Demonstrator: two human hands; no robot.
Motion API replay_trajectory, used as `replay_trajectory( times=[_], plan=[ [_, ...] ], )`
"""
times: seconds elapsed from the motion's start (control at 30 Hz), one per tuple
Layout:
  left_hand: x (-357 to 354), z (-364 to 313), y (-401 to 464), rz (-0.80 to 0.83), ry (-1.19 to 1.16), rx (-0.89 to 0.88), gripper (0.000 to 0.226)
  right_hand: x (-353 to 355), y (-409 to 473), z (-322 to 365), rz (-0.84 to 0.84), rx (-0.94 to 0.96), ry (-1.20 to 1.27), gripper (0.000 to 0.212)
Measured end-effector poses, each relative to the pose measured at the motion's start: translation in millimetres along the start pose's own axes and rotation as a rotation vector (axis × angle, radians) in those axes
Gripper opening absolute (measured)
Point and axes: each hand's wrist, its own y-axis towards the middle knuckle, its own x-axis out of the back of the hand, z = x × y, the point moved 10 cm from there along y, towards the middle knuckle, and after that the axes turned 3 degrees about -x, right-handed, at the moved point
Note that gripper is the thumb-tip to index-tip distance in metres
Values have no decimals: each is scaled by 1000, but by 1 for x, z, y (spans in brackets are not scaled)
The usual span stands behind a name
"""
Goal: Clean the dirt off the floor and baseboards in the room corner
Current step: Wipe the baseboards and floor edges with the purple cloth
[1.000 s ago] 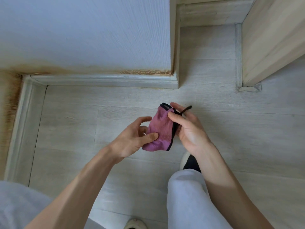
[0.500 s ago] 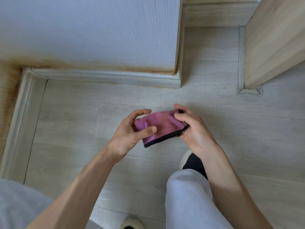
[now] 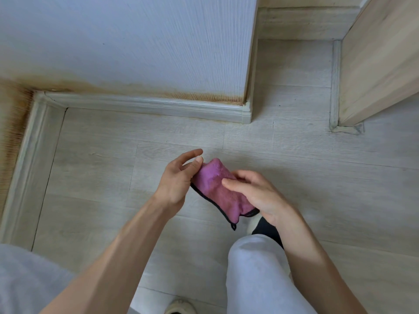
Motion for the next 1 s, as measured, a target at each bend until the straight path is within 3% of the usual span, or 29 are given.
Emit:
replay_trajectory(
  times=[0.1,0.17,0.3,0.43,0.5,0.6,0.7,0.77,0.87,1.0],
  plan=[
    [-19,30,-8,130,-61,212,58,-1,4,5,-53,78,76,10],
    [-34,46,-16,221,-91,314,58,1,5,12,-82,142,111,10],
    [-32,43,-4,112,-157,249,41,3,8,9,-125,142,42,29],
    [-31,41,5,22,49,198,40,8,13,2,-260,164,28,20],
    [-33,40,10,44,169,191,41,27,10,9,-412,241,-38,16],
    [-17,19,24,37,310,131,36,80,-21,46,-792,432,-224,26],
    [7,-14,41,102,605,58,30,108,-53,92,-1115,570,-573,27],
    [17,-40,50,217,976,-20,29,95,-27,103,-1049,514,-843,36],
    [38,-70,59,381,1494,-116,30,52,30,77,-738,398,-1244,52],
    [103,-99,71,328,1727,-130,42,42,39,61,-733,450,-1437,63]
  ],
)
